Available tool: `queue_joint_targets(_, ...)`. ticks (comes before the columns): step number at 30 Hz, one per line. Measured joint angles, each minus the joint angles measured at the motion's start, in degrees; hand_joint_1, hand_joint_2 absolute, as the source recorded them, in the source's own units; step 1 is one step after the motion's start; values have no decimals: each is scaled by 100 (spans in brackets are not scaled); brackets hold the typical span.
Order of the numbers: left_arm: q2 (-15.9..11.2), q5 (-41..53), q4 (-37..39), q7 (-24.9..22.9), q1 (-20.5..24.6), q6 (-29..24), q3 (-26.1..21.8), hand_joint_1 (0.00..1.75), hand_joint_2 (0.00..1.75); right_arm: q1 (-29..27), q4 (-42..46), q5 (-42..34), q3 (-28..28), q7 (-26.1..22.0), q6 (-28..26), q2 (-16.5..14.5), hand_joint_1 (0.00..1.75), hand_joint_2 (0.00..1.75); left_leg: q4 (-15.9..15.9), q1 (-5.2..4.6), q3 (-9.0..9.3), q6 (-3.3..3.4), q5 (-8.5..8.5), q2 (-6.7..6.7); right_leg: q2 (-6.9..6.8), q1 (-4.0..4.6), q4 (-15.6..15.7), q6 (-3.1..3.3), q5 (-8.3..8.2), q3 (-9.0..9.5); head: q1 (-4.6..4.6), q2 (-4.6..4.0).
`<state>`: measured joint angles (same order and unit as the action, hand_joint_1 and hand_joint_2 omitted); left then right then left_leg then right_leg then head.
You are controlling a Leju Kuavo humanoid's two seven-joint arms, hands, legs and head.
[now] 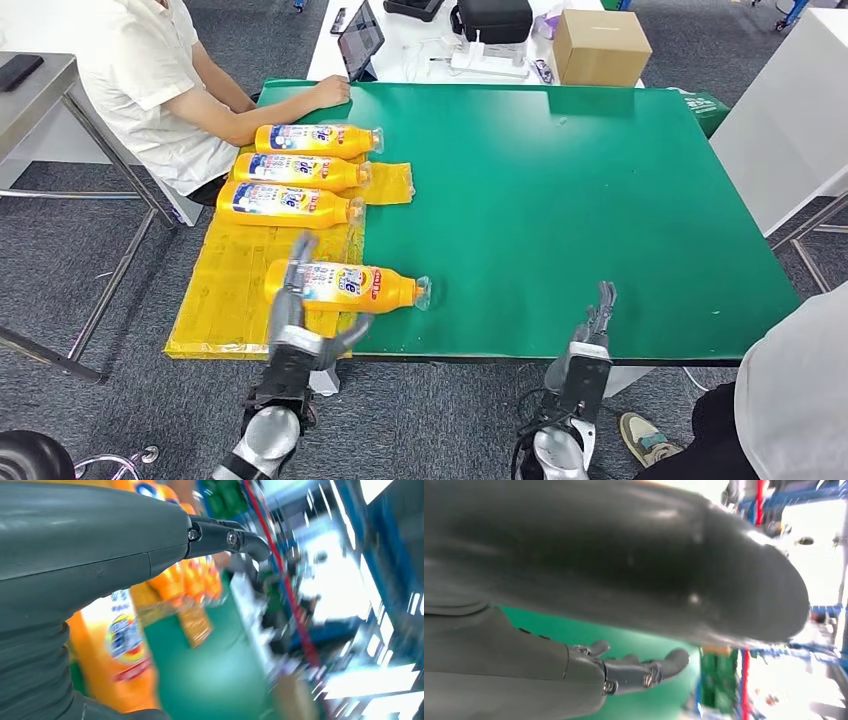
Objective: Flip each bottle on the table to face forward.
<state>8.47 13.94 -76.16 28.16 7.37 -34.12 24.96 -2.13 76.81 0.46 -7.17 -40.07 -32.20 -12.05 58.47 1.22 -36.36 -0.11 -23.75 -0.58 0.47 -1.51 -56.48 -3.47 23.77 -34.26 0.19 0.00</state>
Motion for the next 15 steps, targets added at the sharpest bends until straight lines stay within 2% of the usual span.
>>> queue_joint_targets(2,113,-613,-231,119,-87,-182,-68,0,175,-99,120,-354,25,-1,695,-59,0,0,0,0,1,0,1,-1,0,0,0,0,0,1,-1,0)
queue_joint_targets(4,189,-1338,-375,100,-146,-139,-123,0,87,-198,224,-537,78,-1,1185,-170,0,0,0,1,3,0,2,-1,0,1,0,0,-1,2,-2,0)
queue_joint_targets(6,228,-2044,-473,-39,-218,30,-151,0,0,-297,363,-523,144,-2,1327,-291,0,0,0,2,3,-1,3,0,0,2,-1,1,-1,2,-2,0)
queue_joint_targets(10,245,-2713,-577,-314,-355,328,-126,0,175,-457,672,-498,207,-4,1425,-473,0,0,0,2,3,-1,3,1,0,1,-1,1,0,1,-1,0)
queue_joint_targets(11,243,-2795,-587,-339,-383,370,-98,0,175,-497,725,-498,194,-4,1443,-497,0,0,0,1,2,0,2,0,0,1,-1,0,0,1,0,0)
queue_joint_targets(15,209,-2956,-627,-336,-507,541,85,0,175,-654,906,-329,26,-4,1248,-518,0,175,0,-1,-3,1,0,0,0,-1,-1,0,0,-1,0,0)
